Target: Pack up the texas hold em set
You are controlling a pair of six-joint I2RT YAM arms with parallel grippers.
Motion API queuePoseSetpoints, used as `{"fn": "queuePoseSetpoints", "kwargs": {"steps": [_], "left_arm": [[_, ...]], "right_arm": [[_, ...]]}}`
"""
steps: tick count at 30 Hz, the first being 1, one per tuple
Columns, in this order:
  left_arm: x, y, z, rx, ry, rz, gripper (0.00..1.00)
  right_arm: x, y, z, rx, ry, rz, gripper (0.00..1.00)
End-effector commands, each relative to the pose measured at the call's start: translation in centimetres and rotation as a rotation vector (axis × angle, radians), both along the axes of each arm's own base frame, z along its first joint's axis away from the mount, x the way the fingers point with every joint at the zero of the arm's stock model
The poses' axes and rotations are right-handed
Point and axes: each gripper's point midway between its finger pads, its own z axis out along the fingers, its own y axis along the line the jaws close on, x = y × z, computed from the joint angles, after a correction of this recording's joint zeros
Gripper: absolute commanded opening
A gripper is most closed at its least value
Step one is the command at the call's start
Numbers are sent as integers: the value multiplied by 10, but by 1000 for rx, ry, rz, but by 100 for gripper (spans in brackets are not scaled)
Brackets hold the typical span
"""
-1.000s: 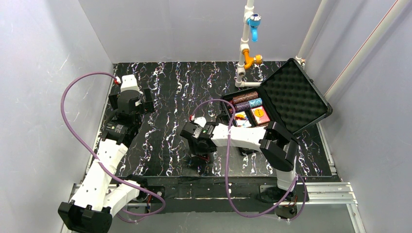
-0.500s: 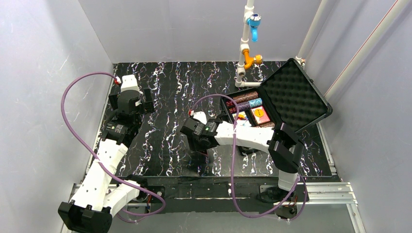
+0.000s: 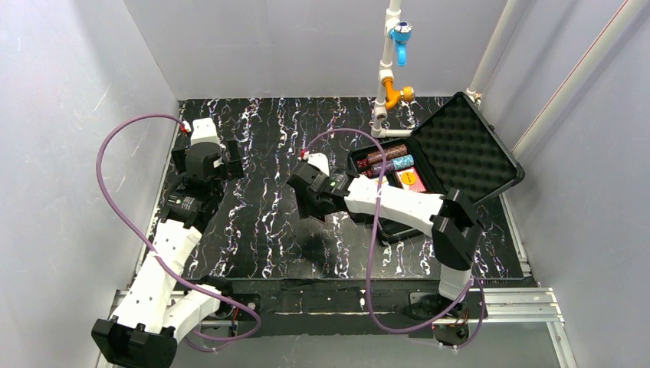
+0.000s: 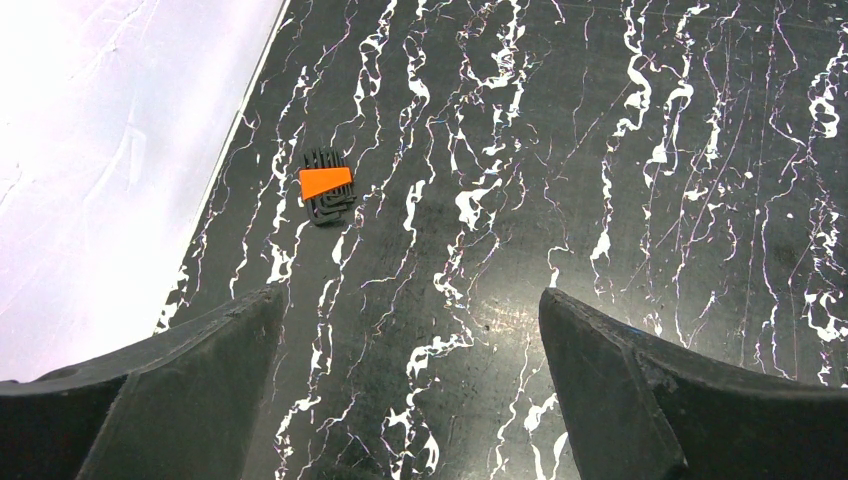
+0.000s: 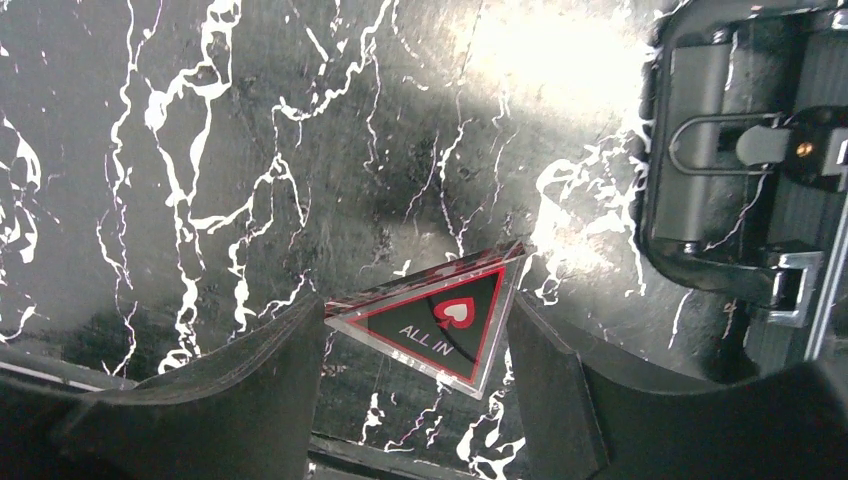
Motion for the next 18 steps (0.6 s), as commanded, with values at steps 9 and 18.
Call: {"fn": "queuePoseSetpoints", "kwargs": {"steps": [9,18], "left_arm": [[-2,4,-1,11,-2,13,99],[-1,2,-2,6,2,6,99]], "right_arm": [[38,-11,55,72,-84,-31,54],[77,-40,68,78,-106,-110,54]]}}
